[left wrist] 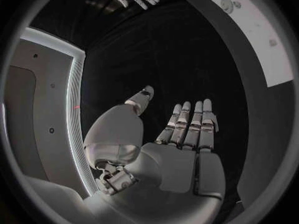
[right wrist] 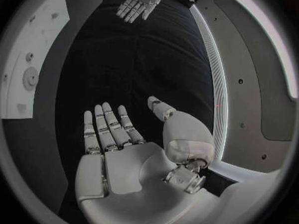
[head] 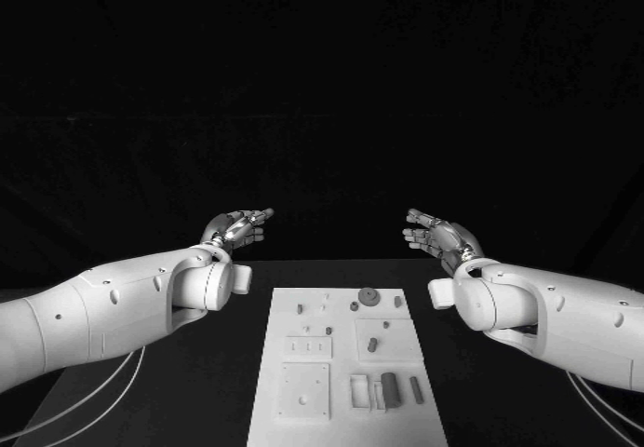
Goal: Assemble the parts on the task board
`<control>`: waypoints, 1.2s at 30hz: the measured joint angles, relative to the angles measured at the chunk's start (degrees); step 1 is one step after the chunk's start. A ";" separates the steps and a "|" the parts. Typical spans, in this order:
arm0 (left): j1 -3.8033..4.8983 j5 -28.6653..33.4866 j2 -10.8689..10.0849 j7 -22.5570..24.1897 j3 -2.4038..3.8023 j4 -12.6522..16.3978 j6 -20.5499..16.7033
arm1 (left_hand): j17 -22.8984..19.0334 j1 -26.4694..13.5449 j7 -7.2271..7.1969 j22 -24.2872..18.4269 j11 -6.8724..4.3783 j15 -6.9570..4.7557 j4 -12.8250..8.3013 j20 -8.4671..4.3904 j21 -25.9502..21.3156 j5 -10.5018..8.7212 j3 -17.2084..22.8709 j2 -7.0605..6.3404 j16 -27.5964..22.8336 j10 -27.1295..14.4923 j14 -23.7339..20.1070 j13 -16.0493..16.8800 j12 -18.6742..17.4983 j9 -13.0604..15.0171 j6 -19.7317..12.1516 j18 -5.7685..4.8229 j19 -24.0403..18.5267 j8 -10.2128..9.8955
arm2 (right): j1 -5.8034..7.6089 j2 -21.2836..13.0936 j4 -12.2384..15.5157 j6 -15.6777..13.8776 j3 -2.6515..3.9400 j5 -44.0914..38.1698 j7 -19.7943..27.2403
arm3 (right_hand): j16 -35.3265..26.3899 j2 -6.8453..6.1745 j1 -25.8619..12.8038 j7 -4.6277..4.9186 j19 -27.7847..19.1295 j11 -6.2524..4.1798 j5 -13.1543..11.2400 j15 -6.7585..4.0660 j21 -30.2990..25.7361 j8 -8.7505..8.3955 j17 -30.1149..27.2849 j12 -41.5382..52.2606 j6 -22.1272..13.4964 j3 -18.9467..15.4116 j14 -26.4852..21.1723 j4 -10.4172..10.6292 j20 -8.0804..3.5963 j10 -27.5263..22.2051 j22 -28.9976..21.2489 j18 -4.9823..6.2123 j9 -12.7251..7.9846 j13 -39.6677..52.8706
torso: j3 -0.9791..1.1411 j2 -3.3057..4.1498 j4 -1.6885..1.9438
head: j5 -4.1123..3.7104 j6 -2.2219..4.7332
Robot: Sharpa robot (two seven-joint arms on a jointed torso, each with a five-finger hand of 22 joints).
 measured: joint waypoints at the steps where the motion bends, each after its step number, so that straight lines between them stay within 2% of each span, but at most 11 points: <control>1: 0.60 -0.13 0.24 -1.08 -0.49 -0.89 1.01 | 0.38 0.76 0.17 0.47 0.38 0.32 -0.01 0.07 0.22 0.04 0.33 0.02 0.43 0.61 0.80 0.07 0.26 0.25 0.22 0.00 0.60 0.27 | 0.69 -0.02 -0.78 1.47 -0.56 -0.03 -0.96 | 0.23 0.07 0.62 0.00 0.29 -0.03 0.00 0.12 0.22 0.24 0.14 0.16 0.37 0.34 0.41 -0.34 0.18 0.41 0.87 0.16 0.12 0.06 | 0.00 0.00 0.00 | 0.00 0.00; 2: 1.20 -0.29 0.50 -2.41 -0.97 -1.87 2.24 | 0.56 0.84 0.25 0.72 0.51 0.38 0.01 0.07 0.40 0.04 0.39 0.04 0.73 0.90 1.35 0.09 0.26 0.39 0.30 0.00 1.01 0.27 | 1.47 -0.03 -1.71 3.36 -1.16 -0.06 -2.20 | 0.45 0.07 1.23 0.04 0.77 0.08 0.00 0.16 0.45 0.47 0.26 0.17 0.56 0.70 0.75 -0.74 0.14 0.64 1.62 0.83 0.22 0.09 | 0.00 -0.01 0.00 | 0.00 0.00; 6: 2.46 -0.73 1.04 -5.86 -1.86 -3.84 5.43 | 0.96 0.92 0.33 1.25 0.89 0.44 0.17 -0.03 1.49 0.04 0.56 0.06 2.12 2.35 3.83 0.26 0.94 0.84 1.73 0.08 3.60 0.84 | 3.53 -0.06 -4.10 9.02 -2.81 -0.17 -5.92 | 1.46 -0.20 4.28 0.08 2.79 0.37 0.00 0.58 1.51 1.30 0.78 0.84 1.73 1.65 2.31 -3.28 0.05 2.01 3.95 0.90 0.70 0.26 | 0.01 0.00 0.00 | 0.01 -0.01; 11: 2.62 -1.08 1.14 -8.02 -1.98 -4.16 7.46 | 2.24 1.13 0.66 1.97 1.82 -0.42 0.08 -0.52 3.65 0.04 0.96 -0.15 5.71 7.11 11.01 0.88 3.18 1.64 6.95 2.72 8.61 3.07 | 4.80 -0.07 -5.61 13.94 -3.73 -0.35 -9.14 | 2.67 -1.01 7.80 0.22 5.14 0.49 0.00 0.87 2.58 2.35 1.36 1.93 3.45 2.50 4.59 -6.08 -0.05 3.94 5.09 1.76 1.22 0.47 | 0.00 0.00 -0.01 | 0.00 0.00; 13: 2.61 -1.18 1.15 -8.51 -2.02 -4.17 7.98 | 2.81 1.15 0.92 2.25 1.94 -1.15 -0.14 -1.08 4.53 0.04 1.18 -0.17 7.01 10.55 13.77 1.44 4.72 1.78 9.02 3.20 10.79 3.77 | 4.96 -0.01 -5.92 15.27 -3.83 -0.56 -10.01 | 3.31 -1.51 9.33 0.29 6.39 0.48 0.00 0.74 3.11 2.83 1.59 2.49 4.40 2.79 5.83 -7.30 -0.05 5.18 5.09 1.98 1.43 0.63 | -0.01 0.00 -0.01 | 0.00 0.00; 15: 2.59 -1.47 0.92 -8.92 -2.54 -4.03 9.45 | 3.40 1.37 1.15 2.53 1.79 -1.98 -0.24 -1.62 5.39 0.04 1.28 -0.39 8.19 13.22 16.28 1.88 5.81 1.78 10.56 3.67 12.92 4.03 | 4.41 1.95 -10.08 15.88 -3.86 -7.28 -10.55 | 3.79 -1.88 10.59 0.32 7.48 0.44 0.00 0.62 3.38 3.03 1.78 3.04 5.24 2.98 6.91 -8.23 -0.16 6.26 5.10 2.63 1.59 0.77 | 0.00 0.07 0.01 | -0.03 -0.50; 18: 2.41 -1.85 0.41 -9.30 -2.62 -4.06 11.15 | 4.72 1.37 1.49 3.05 1.19 -3.57 -0.76 -2.76 6.81 0.04 1.22 -0.39 10.13 16.03 20.06 2.35 6.64 1.71 12.19 3.67 16.18 4.20 | 4.01 2.50 -12.99 15.98 -3.91 -16.62 -11.06 | 4.62 -2.49 12.57 0.46 9.46 0.19 0.18 0.16 4.19 3.50 2.05 4.02 6.66 3.33 8.97 -9.62 -0.25 8.55 5.10 3.30 1.71 0.99 | -0.03 0.15 0.00 | 0.04 -0.90; 24: 2.31 -2.77 0.11 -9.55 -2.60 -3.64 13.44 | 6.70 2.38 2.10 3.42 -0.71 -5.17 -2.91 -4.19 7.65 0.04 1.18 -0.64 11.41 20.97 22.89 3.81 8.33 1.67 15.27 3.62 19.19 4.61 | 3.91 2.84 -13.66 15.90 -3.93 -28.85 -11.29 | 5.55 -4.10 15.36 0.85 13.99 -0.97 1.37 -1.04 5.12 3.87 2.49 5.67 9.66 3.82 13.66 -11.15 -0.43 13.38 5.10 4.46 1.85 1.28 | 0.03 0.27 -0.02 | 0.16 -1.13; 29: 2.33 -3.91 -0.62 -9.55 -2.59 -2.86 15.51 | 9.25 3.34 2.19 4.08 -1.82 -6.31 -4.82 -5.44 8.85 0.04 1.56 -0.54 13.02 23.82 25.44 5.45 9.85 1.54 16.38 3.53 21.88 4.47 | 3.91 3.36 -14.17 16.04 -3.90 -36.33 -11.08 | 7.09 -4.85 16.10 1.03 18.16 -2.71 4.17 -2.58 6.30 3.87 3.58 7.60 11.06 3.04 18.18 -11.93 -0.58 18.20 5.10 5.81 1.94 2.53 | 0.14 0.56 0.01 | -0.12 -1.16; 31: 2.33 -4.58 -0.62 -9.45 -2.59 -2.73 16.22 | 10.08 3.79 2.09 4.26 -2.19 -6.62 -5.23 -5.79 8.87 0.04 1.55 -0.39 13.26 24.21 25.94 5.96 10.45 1.53 16.51 3.42 22.39 4.30 | 3.85 3.39 -14.32 16.26 -3.88 -39.97 -11.06 | 7.94 -5.12 16.52 1.20 20.16 -3.57 4.83 -3.37 6.98 3.87 4.43 8.78 11.67 2.70 20.32 -12.24 -0.70 20.28 5.09 6.98 2.08 3.65 | 0.20 0.75 0.00 | -0.14 -1.09; 36: 2.33 -6.49 -0.96 -9.06 -2.59 -1.85 17.59 | 13.69 3.94 2.37 5.73 -3.21 -7.86 -6.26 -7.20 10.86 0.04 0.80 -0.55 16.37 25.85 27.55 8.37 13.61 1.38 17.40 3.09 24.84 3.76 | 3.73 3.16 -13.98 16.50 -3.90 -48.07 -11.26 | 12.11 -5.43 18.34 1.46 27.69 -6.21 5.55 -6.60 10.12 3.87 8.34 14.42 13.79 1.10 27.92 -12.39 -1.67 26.83 5.09 8.06 2.68 9.17 | 0.31 1.29 0.08 | -0.15 -0.72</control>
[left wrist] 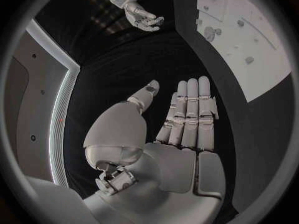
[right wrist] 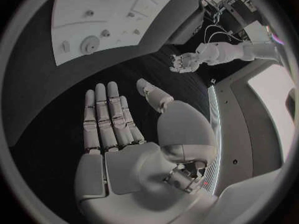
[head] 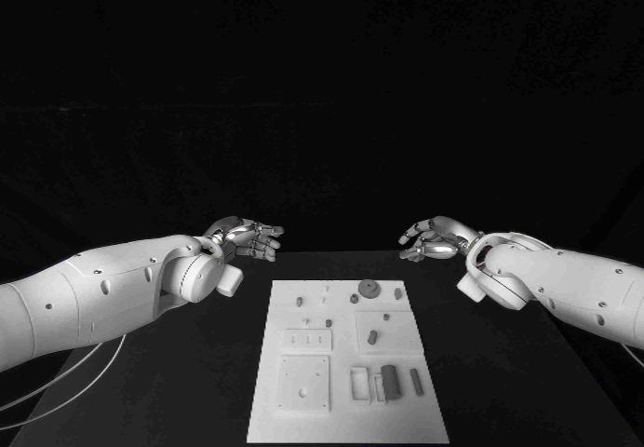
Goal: Assemble the parts on the task board
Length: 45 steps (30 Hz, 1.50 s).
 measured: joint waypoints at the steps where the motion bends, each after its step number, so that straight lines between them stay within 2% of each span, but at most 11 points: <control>1: 0.00 -0.31 -0.24 0.09 0.00 0.38 0.17 | 0.69 0.00 0.01 0.46 -0.42 -0.52 -0.19 -0.32 0.59 0.00 -0.19 0.00 0.99 0.63 0.54 0.59 0.91 0.00 0.01 -0.04 0.78 0.00 | 0.00 0.04 0.01 0.01 0.00 -1.16 -0.06 | 0.88 -0.16 0.17 0.06 1.36 -0.43 0.15 -0.54 0.65 0.00 0.73 1.17 0.40 -0.26 1.34 -0.05 -0.30 1.04 0.00 0.00 0.11 1.10 | 0.04 0.17 0.07 | 0.00 0.07; 3: 0.00 -0.96 -0.89 0.29 0.00 1.32 0.52 | 3.23 0.00 -0.02 2.24 -1.04 -1.39 -0.80 -1.44 2.47 0.00 -0.80 0.00 4.53 1.46 1.41 2.87 4.19 -0.14 0.57 -0.18 2.09 -0.51 | 0.01 0.23 -0.02 0.00 0.00 -3.51 -0.27 | 4.11 -0.27 1.04 0.16 5.21 -1.36 0.16 -2.22 2.99 0.00 3.28 5.40 1.37 -1.27 4.39 -0.14 -1.51 3.13 0.00 0.87 0.42 4.80 | 0.08 0.47 0.16 | -0.06 0.21; 4: 0.00 -1.24 -1.25 0.36 0.00 1.90 0.64 | 4.47 0.00 -0.07 3.22 -1.33 -1.76 -0.79 -2.01 3.46 0.00 -1.14 0.00 6.39 1.75 1.70 4.12 5.97 -0.15 0.70 -0.43 2.66 -0.67 | 0.02 0.28 0.02 -0.03 0.01 -4.45 -0.44 | 12.91 -0.37 2.45 -0.16 12.11 -2.74 0.47 -5.73 9.17 -0.30 11.13 14.14 3.39 -3.82 9.22 -0.26 -4.36 4.47 0.00 0.95 1.01 15.30 | 0.13 0.66 0.23 | -0.13 0.26; 5: 0.00 -1.52 -1.64 0.42 0.00 2.54 0.76 | 6.14 0.00 -0.12 4.70 -1.66 -2.42 -0.71 -2.37 4.63 0.00 -1.64 0.00 8.83 0.98 1.03 5.97 8.34 -0.22 1.08 -0.48 2.94 -0.99 | 0.02 0.27 0.16 -0.06 0.02 -5.40 -0.70 | 20.60 -0.12 3.37 -0.42 16.14 -3.60 0.73 -7.45 13.17 -0.63 15.78 24.49 4.42 -5.01 11.47 -0.24 -6.09 4.87 0.00 0.98 1.37 22.42 | 0.15 0.81 0.27 | -0.20 0.29; 6: 0.00 -1.89 -2.08 0.48 0.00 3.30 0.93 | 8.07 0.00 -0.42 6.67 -1.74 -3.07 -0.61 -3.12 6.21 0.00 -1.91 0.00 11.97 -0.34 0.17 8.54 11.81 -0.34 1.47 -0.53 3.01 -1.50 | 0.02 0.29 0.32 -0.15 0.02 -6.68 -1.22 | 26.46 0.06 3.55 -0.73 18.27 -4.25 0.83 -8.21 16.86 -1.19 19.43 32.97 5.07 -5.41 12.16 -0.40 -7.28 4.04 0.00 1.49 1.70 28.05 | 0.19 0.94 0.34 | -0.26 0.33; 13: 0.02 -4.30 -4.81 0.66 0.01 8.47 2.30 | 12.54 0.38 -1.63 14.26 -2.79 -6.44 -0.42 -6.64 14.14 0.55 -1.71 0.38 23.56 0.09 3.72 16.37 23.36 -0.34 2.66 -0.97 7.26 -2.17 | 0.02 1.20 0.74 -0.45 0.05 -14.10 -6.44 | 39.37 -0.57 2.92 -1.50 22.71 -5.16 1.11 -9.24 28.29 -2.20 26.88 46.20 7.29 -4.15 14.99 -0.10 -10.69 3.89 -0.01 0.89 3.42 36.24 | 0.40 2.00 0.88 | -0.75 0.36; 16: 0.02 -4.95 -5.67 0.63 0.02 10.04 2.61 | 13.41 0.38 -1.85 16.71 -3.22 -7.07 -0.26 -7.22 16.22 0.55 -1.87 0.38 26.93 -0.32 3.38 18.55 26.64 -0.27 2.88 -1.00 7.75 -2.49 | 0.01 1.94 0.87 -0.47 0.05 -16.73 -8.30 | 41.24 -0.89 2.61 -1.59 23.52 -5.18 1.29 -9.72 30.41 -2.55 27.96 47.74 7.77 -3.81 15.95 -0.07 -11.44 4.71 -0.01 0.89 3.83 36.90 | 0.47 2.46 1.16 | -1.08 0.30; 20: 0.09 -5.72 -6.34 0.42 0.05 11.54 2.83 | 13.68 -0.21 -2.09 19.72 -3.90 -7.86 -0.10 -8.69 19.29 0.55 -2.27 -0.20 30.91 0.00 4.17 20.81 30.41 -0.20 3.34 -2.26 8.83 -2.83 | 0.01 3.39 0.78 -0.53 0.05 -21.01 -10.15 | 42.70 -1.23 2.10 -1.60 24.12 -5.15 1.28 -10.01 32.33 -3.11 28.83 48.66 7.77 -3.19 16.67 0.08 -11.88 5.17 -0.01 0.88 4.10 37.17 | 0.57 3.10 1.51 | -1.42 0.26; 24: 0.14 -6.22 -6.61 0.20 0.07 12.42 2.86 | 13.65 -0.62 -2.34 21.50 -4.28 -8.38 0.11 -9.59 21.32 0.55 -2.47 -0.61 32.89 0.38 4.70 21.78 32.15 -0.11 3.58 -2.77 9.82 -3.15 | -0.01 4.48 0.45 -0.73 0.07 -23.98 -10.91 | 43.20 -0.99 1.87 -1.60 24.50 -5.12 1.28 -10.09 33.16 -3.51 29.31 48.99 7.78 -2.94 17.01 0.00 -12.10 5.27 -0.01 0.85 4.13 37.17 | 0.66 3.66 1.77 | -1.58 0.24; 33: 0.26 -7.67 -6.64 -0.38 0.14 13.60 2.85 | 12.99 -1.18 -2.54 23.91 -4.62 -8.78 0.33 -9.60 23.50 0.55 -2.69 -0.66 35.42 0.72 5.11 23.00 33.91 0.03 3.78 -2.77 10.84 -3.49 | -0.21 7.59 -0.40 -1.62 0.12 -29.24 -11.98 | 44.13 -1.86 0.03 -1.37 24.60 -4.88 0.54 -10.11 34.60 -5.04 29.99 49.48 7.52 -2.35 17.60 0.29 -12.60 5.84 -0.01 0.63 4.01 37.16 | 0.86 5.39 2.49 | -2.07 0.29; 45: 0.28 -10.22 -6.64 -1.02 0.43 14.48 2.76 | 12.46 -1.60 -2.96 24.41 -4.71 -8.78 0.49 -9.59 23.73 0.55 -2.53 -0.69 36.34 0.81 5.12 23.28 34.52 0.25 4.18 -2.75 10.84 -3.49 | -1.53 9.48 -2.33 -2.60 0.11 -33.87 -12.33 | 44.59 -2.47 -1.47 -0.88 24.80 -4.68 -0.06 -9.78 35.34 -6.16 30.34 49.92 6.60 -1.69 18.07 1.44 -12.80 6.25 -0.02 0.42 3.37 37.09 | 0.82 7.64 3.67 | -2.51 0.68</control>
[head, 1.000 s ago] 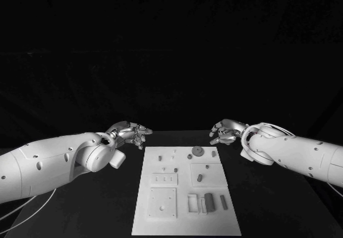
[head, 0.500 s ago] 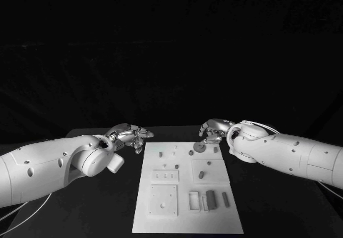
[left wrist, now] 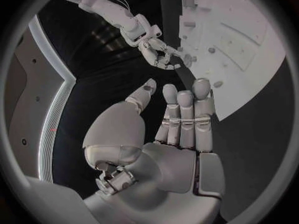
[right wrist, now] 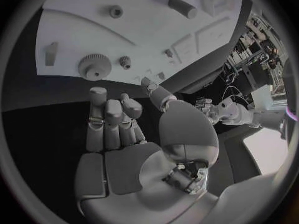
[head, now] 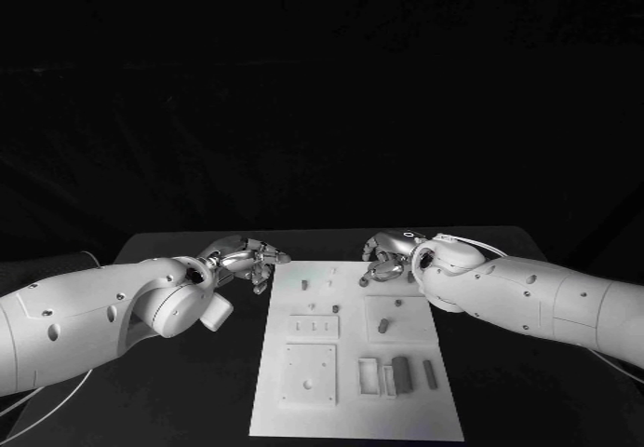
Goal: Assemble the parts on the task board
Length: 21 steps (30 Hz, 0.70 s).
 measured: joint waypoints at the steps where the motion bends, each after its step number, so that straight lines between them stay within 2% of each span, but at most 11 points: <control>1: 0.03 -0.12 -0.02 -0.03 0.02 0.09 0.00 | -0.01 -0.10 0.00 0.03 0.00 0.00 0.00 0.00 0.00 0.00 0.00 -0.10 0.01 0.00 0.00 0.00 0.01 0.00 0.00 0.00 0.00 0.00 | -0.06 0.11 -0.11 -0.07 0.00 -0.23 0.00 | 0.00 0.00 0.00 0.00 0.11 0.00 0.00 0.00 0.00 0.00 0.00 0.00 0.00 0.00 0.00 0.00 -0.10 0.00 0.00 -0.01 0.00 -0.01 | 0.00 0.16 0.08 | -0.07 0.00; 10: 0.16 -0.81 -0.11 -0.17 0.10 0.74 -0.01 | -0.27 -0.45 0.22 0.17 -0.02 0.02 0.31 0.09 0.00 0.00 0.01 0.01 0.24 0.02 0.01 0.06 0.01 0.05 0.22 0.00 0.08 0.00 | -0.31 0.58 -0.65 -0.67 0.03 -2.29 -0.19 | 0.21 0.00 0.00 -0.01 0.31 -0.11 0.00 -0.02 0.54 0.00 0.19 0.22 0.00 0.32 0.42 0.31 -0.29 0.11 0.00 -0.11 -0.12 -0.07 | -0.13 1.59 0.79 | -0.59 0.36; 13: 0.17 -0.89 -0.11 -0.22 0.10 0.79 0.00 | -0.33 -0.45 0.22 0.21 -0.02 0.02 0.31 0.10 0.00 0.00 0.01 0.00 0.24 0.03 0.01 0.05 0.01 0.05 0.22 0.00 0.08 0.00 | -0.52 0.58 -0.70 -0.68 0.03 -2.87 -0.31 | 0.21 0.00 0.01 -0.01 0.34 0.00 0.00 -0.02 0.67 0.00 0.22 0.27 0.00 0.32 0.42 0.31 -0.31 0.41 0.00 -0.12 -0.12 -0.08 | -0.19 2.03 0.99 | -0.80 0.68; 21: 0.38 -0.99 -0.16 -0.26 0.16 0.79 0.00 | -0.58 -0.45 0.22 0.32 -0.10 0.11 0.31 0.10 0.00 0.00 0.01 0.01 0.46 0.10 0.09 0.12 0.01 0.04 0.22 0.01 0.09 -0.33 | -0.83 0.80 -0.88 -0.65 0.02 -4.01 -0.59 | 0.44 -0.01 0.01 -0.06 0.50 -0.11 0.00 -0.14 0.90 0.00 0.34 0.44 0.60 0.47 0.54 0.47 -0.54 0.52 0.00 -0.17 -0.12 -0.15 | -0.29 2.88 1.24 | -1.01 1.07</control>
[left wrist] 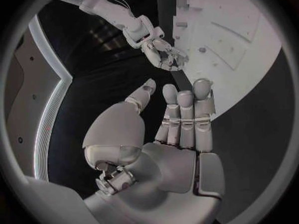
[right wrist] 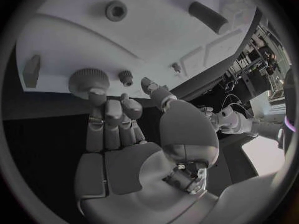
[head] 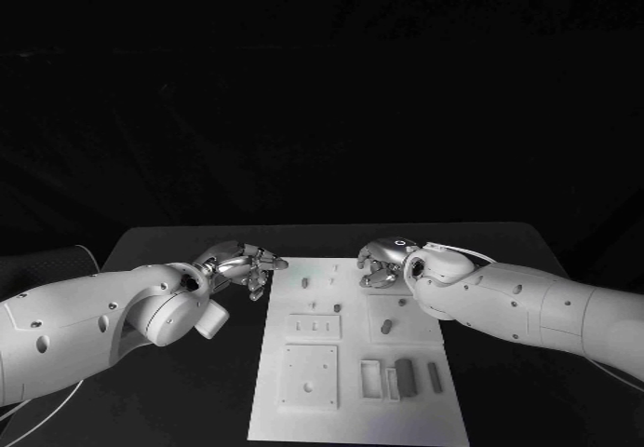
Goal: Assemble the parts on the task board
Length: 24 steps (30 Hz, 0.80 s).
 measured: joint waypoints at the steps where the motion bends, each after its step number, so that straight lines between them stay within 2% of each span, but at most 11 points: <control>1: 0.01 -0.01 0.02 0.00 0.00 0.00 0.00 | 0.00 0.00 0.00 0.00 0.00 0.00 0.00 0.00 0.00 0.00 0.00 0.00 0.00 0.00 0.00 0.00 0.00 0.00 0.00 0.00 0.00 0.00 | -0.01 0.00 0.00 0.00 0.00 -0.12 -0.04 | 0.00 0.00 0.00 -0.02 -0.09 -0.01 0.00 -0.09 0.00 0.00 0.00 0.01 0.13 0.00 0.09 0.00 -0.10 0.01 0.00 -0.03 0.00 0.00 | -0.01 0.12 0.03 | -0.03 0.01; 5: 0.04 -0.03 0.11 -0.03 0.02 -0.11 0.00 | -0.06 0.00 0.00 0.06 0.00 0.01 0.00 0.00 0.00 0.00 0.00 0.00 0.00 0.00 0.00 0.00 0.00 0.00 0.00 0.00 0.00 0.00 | -0.03 -0.06 -0.01 0.02 0.00 -0.72 -0.21 | 0.27 0.00 0.00 -0.15 0.00 0.04 0.22 0.01 0.34 0.00 0.13 0.39 0.68 0.00 0.42 0.00 -0.39 0.23 0.00 -0.73 0.00 0.00 | -0.01 0.47 0.12 | -0.23 0.05; 16: 0.04 -0.04 0.28 -0.08 0.01 -0.38 0.03 | -0.12 0.00 -0.03 0.11 -0.01 0.02 0.00 0.02 0.22 0.00 0.00 0.00 0.21 0.01 0.00 0.04 0.00 0.00 -0.02 0.00 0.00 0.00 | -0.04 -0.49 0.03 0.03 0.00 -2.27 -0.68 | 0.93 -0.01 0.01 -0.32 0.22 -0.09 0.39 0.08 0.67 0.00 1.39 0.62 1.49 0.17 1.12 -0.17 -0.60 0.50 0.00 -0.82 0.01 -0.13 | 0.13 1.10 0.13 | -0.47 0.24; 24: 0.04 -0.05 0.48 -0.17 0.01 -1.06 0.05 | -0.25 0.00 -0.10 0.11 -0.02 -0.07 0.00 0.10 0.22 0.00 0.00 0.00 0.21 0.02 -0.24 0.04 0.22 0.04 -0.11 0.02 0.09 0.00 | 0.07 -0.65 0.16 -0.04 0.10 -2.92 -0.84 | 1.19 -0.01 0.02 -0.43 0.22 -0.10 0.45 0.11 0.90 0.00 1.93 0.62 1.79 0.35 1.35 -0.35 -0.60 0.91 -0.01 -0.84 0.00 -0.19 | 0.17 1.44 0.20 | -1.02 0.21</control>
